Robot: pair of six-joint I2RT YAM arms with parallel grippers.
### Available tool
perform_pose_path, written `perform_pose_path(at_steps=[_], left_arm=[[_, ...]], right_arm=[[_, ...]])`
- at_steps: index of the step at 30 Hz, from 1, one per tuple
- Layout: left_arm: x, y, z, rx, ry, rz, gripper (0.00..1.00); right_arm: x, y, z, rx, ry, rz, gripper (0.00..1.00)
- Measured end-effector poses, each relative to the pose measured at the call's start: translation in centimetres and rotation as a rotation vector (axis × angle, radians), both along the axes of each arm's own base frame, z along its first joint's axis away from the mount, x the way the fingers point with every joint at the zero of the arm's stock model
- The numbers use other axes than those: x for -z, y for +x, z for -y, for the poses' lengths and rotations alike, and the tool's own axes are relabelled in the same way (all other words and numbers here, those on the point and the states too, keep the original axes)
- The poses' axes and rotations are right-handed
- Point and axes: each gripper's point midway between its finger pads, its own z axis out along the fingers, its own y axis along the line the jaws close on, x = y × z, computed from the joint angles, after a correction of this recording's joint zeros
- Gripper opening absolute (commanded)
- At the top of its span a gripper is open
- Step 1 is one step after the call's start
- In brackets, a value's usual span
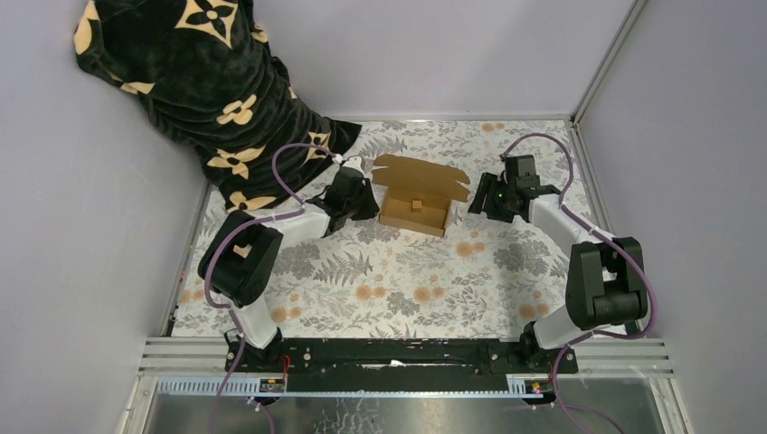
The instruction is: Fold the paper box
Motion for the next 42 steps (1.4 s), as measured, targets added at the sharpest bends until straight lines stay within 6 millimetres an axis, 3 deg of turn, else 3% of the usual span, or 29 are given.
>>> perform_pose_path(at_steps=[6, 9, 11, 16, 19, 22, 24, 29, 34, 42], left_arm=[[-1.8, -0.5, 0.9, 0.029, -0.019, 0.034, 0.35], [-3.2, -0.7, 0.5, 0.031, -0.006, 0.058, 0.51], [-5.6, -0.7, 0.0, 0.033, -0.010, 0.107, 0.58], [-13.2, 1.4, -1.6, 0.024, -0.037, 0.287, 0.61], [-15.6, 3.1, -2.9, 0.036, -0.046, 0.356, 0.62], [-14.8, 4.4, -3.6, 0.079, -0.050, 0.359, 0.62], [-13.1, 5.1, -3.6, 0.121, -0.045, 0.333, 0.62], [-9.4, 5.5, -2.0, 0.266, -0.032, 0.276, 0.65], [-10.0, 4.9, -1.2, 0.363, -0.022, 0.318, 0.66], [-10.4, 4.5, -0.7, 0.440, -0.008, 0.355, 0.65]], right_arm=[[-1.5, 0.4, 0.3, -0.077, -0.024, 0.077, 0.62], [-3.3, 1.2, 0.1, -0.134, -0.040, 0.167, 0.64], [-4.3, 1.7, -0.1, -0.176, -0.048, 0.221, 0.64], [-6.1, 2.8, -1.2, -0.301, -0.049, 0.330, 0.60], [-6.6, 3.1, -1.7, -0.361, -0.054, 0.375, 0.56], [-6.8, 3.3, -1.8, -0.392, -0.069, 0.402, 0.54], [-6.9, 3.4, -1.7, -0.405, -0.082, 0.414, 0.53], [-7.4, 3.7, -2.1, -0.439, -0.077, 0.440, 0.54], [-7.4, 4.4, -3.0, -0.475, -0.063, 0.451, 0.54], [-5.2, 4.8, -4.0, -0.514, -0.049, 0.404, 0.45]])
